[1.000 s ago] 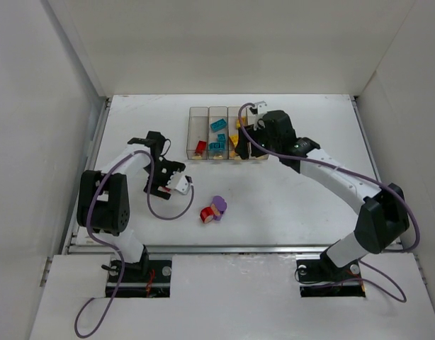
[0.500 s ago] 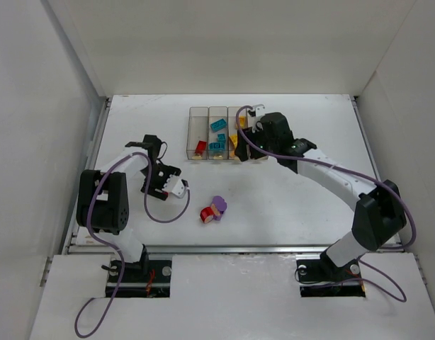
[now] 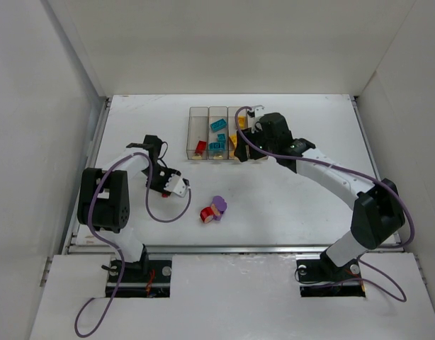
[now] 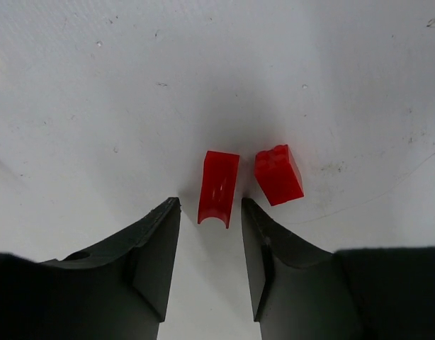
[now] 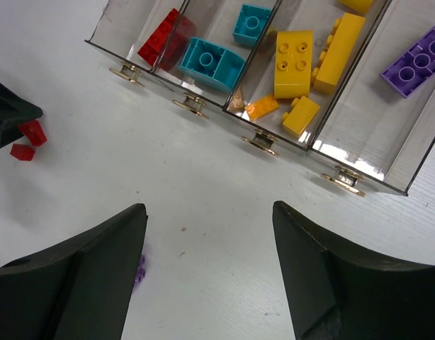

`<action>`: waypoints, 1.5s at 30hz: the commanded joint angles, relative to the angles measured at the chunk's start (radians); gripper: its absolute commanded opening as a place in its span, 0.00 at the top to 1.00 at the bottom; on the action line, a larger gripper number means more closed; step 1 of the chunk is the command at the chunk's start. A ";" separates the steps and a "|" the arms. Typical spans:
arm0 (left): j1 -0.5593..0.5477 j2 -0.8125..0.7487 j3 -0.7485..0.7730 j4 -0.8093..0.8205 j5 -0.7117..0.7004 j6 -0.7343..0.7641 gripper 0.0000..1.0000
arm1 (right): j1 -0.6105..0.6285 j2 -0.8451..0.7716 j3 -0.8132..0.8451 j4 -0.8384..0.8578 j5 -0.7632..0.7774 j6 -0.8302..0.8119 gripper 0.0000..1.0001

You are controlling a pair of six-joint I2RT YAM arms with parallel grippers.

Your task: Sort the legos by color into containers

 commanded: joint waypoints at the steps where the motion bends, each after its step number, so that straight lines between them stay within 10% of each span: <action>1: -0.014 0.010 -0.028 -0.033 0.022 0.261 0.64 | 0.007 0.000 0.040 0.022 0.006 -0.011 0.23; 7: -0.014 0.010 -0.028 -0.023 0.047 0.173 1.00 | 0.007 0.000 0.040 0.013 0.006 -0.011 0.23; 17: -0.003 -0.107 0.186 -0.105 0.359 -0.185 1.00 | 0.007 -0.010 0.031 0.013 0.025 0.000 0.23; 21: -0.003 -0.106 0.341 0.028 0.577 -0.729 1.00 | 0.007 -0.010 0.031 0.013 0.065 0.038 0.23; 24: -0.003 -0.090 0.330 0.446 0.555 -1.442 1.00 | 0.007 -0.010 0.031 0.013 0.102 0.078 0.23; 28: -0.060 -0.023 0.345 0.682 0.354 -1.751 1.00 | -0.002 -0.031 0.031 0.013 0.124 0.109 0.23; 45: -0.126 0.224 0.546 0.659 -0.044 -1.936 0.88 | -0.002 -0.069 -0.009 0.013 0.144 0.109 0.23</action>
